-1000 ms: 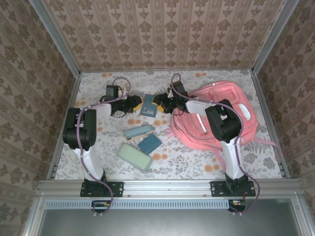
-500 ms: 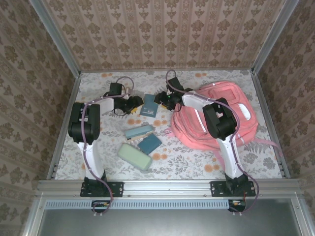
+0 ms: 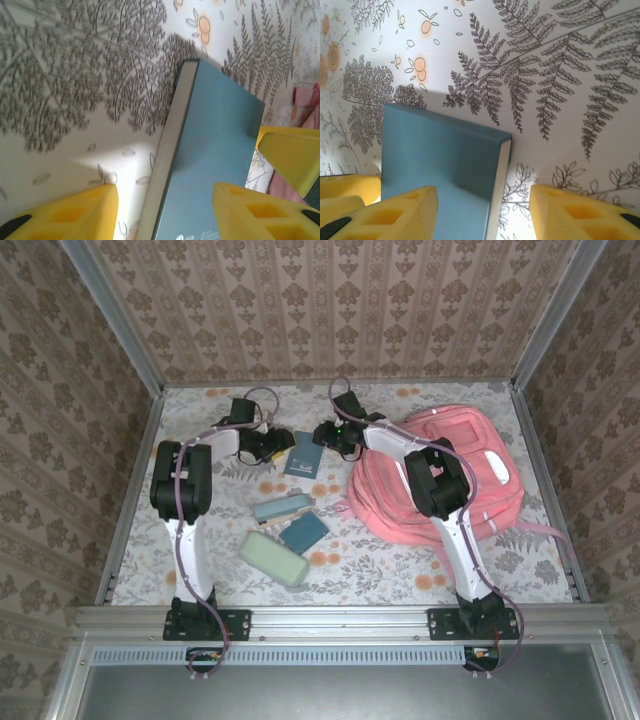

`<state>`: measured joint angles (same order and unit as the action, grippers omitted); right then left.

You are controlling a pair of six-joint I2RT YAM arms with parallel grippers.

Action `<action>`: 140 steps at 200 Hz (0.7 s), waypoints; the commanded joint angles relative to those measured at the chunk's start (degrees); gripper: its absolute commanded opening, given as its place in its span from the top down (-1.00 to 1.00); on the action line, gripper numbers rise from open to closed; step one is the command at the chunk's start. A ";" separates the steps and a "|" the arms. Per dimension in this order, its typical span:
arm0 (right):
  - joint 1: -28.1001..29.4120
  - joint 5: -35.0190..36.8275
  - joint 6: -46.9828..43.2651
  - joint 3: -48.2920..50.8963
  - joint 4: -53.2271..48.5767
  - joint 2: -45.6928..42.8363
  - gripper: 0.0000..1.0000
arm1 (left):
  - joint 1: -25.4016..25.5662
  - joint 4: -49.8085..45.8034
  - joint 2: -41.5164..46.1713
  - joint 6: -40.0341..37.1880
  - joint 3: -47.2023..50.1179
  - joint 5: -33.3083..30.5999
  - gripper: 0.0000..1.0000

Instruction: Pack the student bag

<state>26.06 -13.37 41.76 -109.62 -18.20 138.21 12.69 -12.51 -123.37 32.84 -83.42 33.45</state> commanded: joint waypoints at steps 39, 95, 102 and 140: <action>0.13 -7.00 3.35 -3.56 3.31 6.38 -0.04 | 0.91 0.52 -5.03 0.19 -2.69 1.56 0.22; -0.31 -20.22 14.81 2.12 21.25 5.60 0.06 | 0.93 1.38 -5.30 0.95 -1.95 3.02 0.40; -0.39 -21.46 15.78 2.47 22.80 5.35 0.08 | 0.88 1.39 -5.30 0.91 -1.92 3.01 0.41; -0.99 -25.18 18.78 4.77 28.70 3.57 0.16 | 0.87 1.09 -5.30 0.65 -1.64 3.02 0.44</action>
<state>23.27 -29.47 56.05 -106.78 2.66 141.93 12.60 -11.64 -126.08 33.45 -85.76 34.50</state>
